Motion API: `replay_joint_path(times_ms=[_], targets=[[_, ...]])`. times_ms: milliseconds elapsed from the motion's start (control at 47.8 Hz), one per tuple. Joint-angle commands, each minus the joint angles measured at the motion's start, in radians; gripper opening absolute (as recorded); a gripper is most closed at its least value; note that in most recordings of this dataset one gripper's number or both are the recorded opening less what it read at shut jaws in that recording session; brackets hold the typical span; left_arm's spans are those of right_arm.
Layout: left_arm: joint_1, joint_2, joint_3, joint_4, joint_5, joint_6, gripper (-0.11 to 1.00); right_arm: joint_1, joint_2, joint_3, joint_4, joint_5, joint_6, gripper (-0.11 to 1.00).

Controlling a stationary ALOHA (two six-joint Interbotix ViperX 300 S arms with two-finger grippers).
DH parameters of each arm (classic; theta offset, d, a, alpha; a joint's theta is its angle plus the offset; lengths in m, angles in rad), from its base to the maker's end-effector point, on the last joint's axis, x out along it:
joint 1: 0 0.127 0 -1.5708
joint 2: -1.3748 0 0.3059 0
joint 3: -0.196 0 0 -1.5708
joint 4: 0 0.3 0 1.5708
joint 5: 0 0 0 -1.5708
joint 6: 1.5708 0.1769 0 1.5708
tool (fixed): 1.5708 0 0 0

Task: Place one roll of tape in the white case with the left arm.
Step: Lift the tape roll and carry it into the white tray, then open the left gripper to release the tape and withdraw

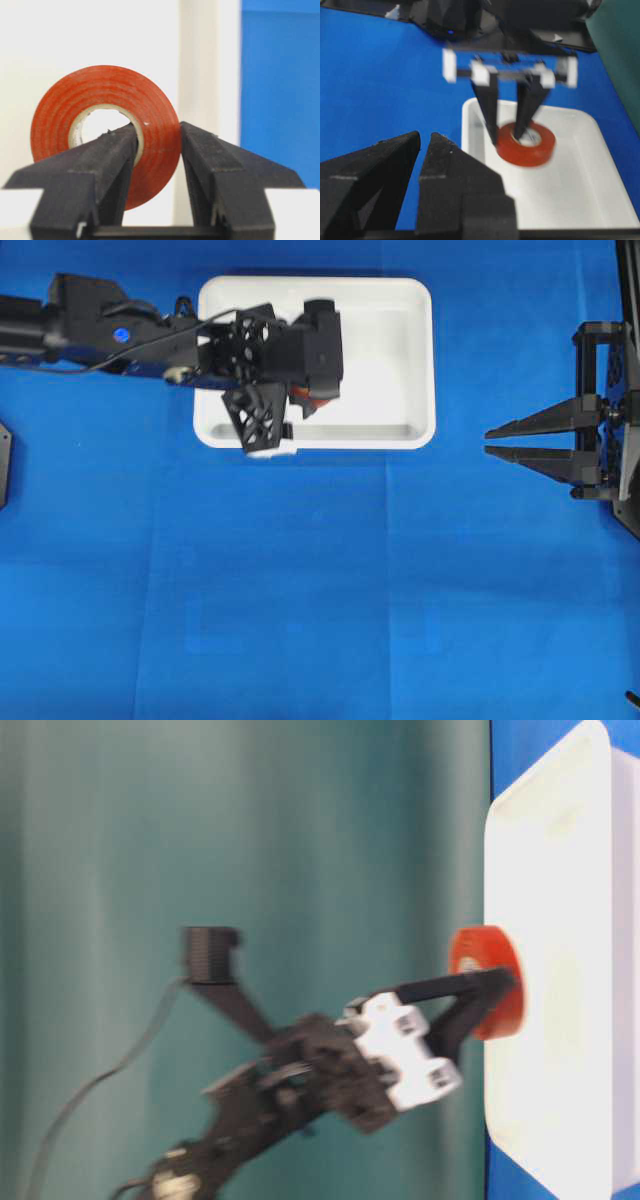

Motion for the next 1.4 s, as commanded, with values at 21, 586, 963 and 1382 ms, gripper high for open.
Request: replay_joint_path(times_ms=[21, 586, 963, 1382], targets=[[0.028, 0.021, -0.002, 0.003, -0.052, 0.002, 0.25, -0.003, 0.006, -0.009, 0.002, -0.003, 0.002, -0.11], [0.040, -0.002, 0.029, -0.002, -0.067, -0.008, 0.77, -0.003, 0.008, -0.009, 0.002, 0.005, 0.002, -0.11], [-0.029, -0.307, 0.156, -0.005, -0.110, -0.011, 0.75, -0.003, 0.006, -0.011, 0.002, 0.000, 0.002, -0.11], [-0.063, -0.598, 0.425, -0.011, -0.422, -0.063, 0.75, -0.003, 0.002, -0.014, 0.002, -0.002, 0.002, -0.11]])
